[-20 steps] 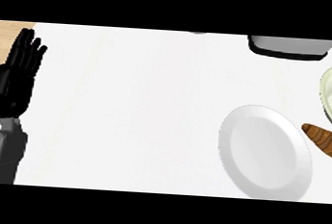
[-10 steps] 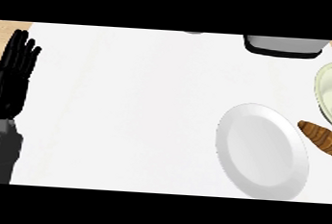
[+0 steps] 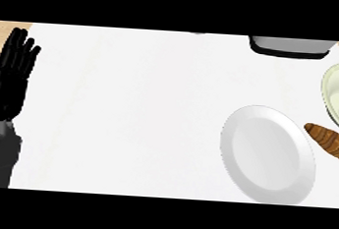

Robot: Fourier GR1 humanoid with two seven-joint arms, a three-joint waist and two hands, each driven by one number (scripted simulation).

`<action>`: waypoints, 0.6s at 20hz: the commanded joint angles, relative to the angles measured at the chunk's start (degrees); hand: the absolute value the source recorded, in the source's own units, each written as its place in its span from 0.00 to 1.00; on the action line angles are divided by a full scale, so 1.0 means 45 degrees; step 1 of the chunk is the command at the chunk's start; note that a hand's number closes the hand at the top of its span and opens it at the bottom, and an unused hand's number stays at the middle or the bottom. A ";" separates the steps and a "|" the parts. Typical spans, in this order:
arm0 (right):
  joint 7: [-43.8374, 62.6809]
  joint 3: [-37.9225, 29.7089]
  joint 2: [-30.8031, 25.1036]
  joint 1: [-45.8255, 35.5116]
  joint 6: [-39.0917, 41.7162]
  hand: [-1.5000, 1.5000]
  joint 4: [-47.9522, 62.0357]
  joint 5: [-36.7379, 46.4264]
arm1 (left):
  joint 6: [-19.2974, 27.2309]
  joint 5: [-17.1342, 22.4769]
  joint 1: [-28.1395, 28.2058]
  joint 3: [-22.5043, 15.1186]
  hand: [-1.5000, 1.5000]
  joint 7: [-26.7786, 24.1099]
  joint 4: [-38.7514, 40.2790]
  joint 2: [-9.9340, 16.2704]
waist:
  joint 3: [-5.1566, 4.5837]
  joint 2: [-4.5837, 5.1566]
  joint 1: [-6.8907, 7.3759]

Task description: Pick the squash from the plate and place it in the bowl

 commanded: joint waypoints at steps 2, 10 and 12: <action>0.0070 -0.0755 0.0453 -0.0359 0.0533 0.00 0.1195 -0.0684 | -0.0215 0.0196 0.0183 0.0176 0.50 -0.0193 0.0116 0.0049 | 0.0013 0.0037 0.0036; -0.0659 -0.3092 0.0415 -0.0520 0.0246 0.00 0.1580 -0.2975 | 0.0028 0.0034 -0.0279 0.0093 0.50 -0.0074 0.0346 -0.0055 | 0.0035 0.0088 -0.0087; -0.0753 -0.3739 0.0284 -0.0316 -0.0268 0.00 0.1633 -0.3580 | -0.0161 0.0093 0.0331 0.0038 0.50 -0.0210 -0.0099 -0.0084 | 0.0034 0.0036 -0.0017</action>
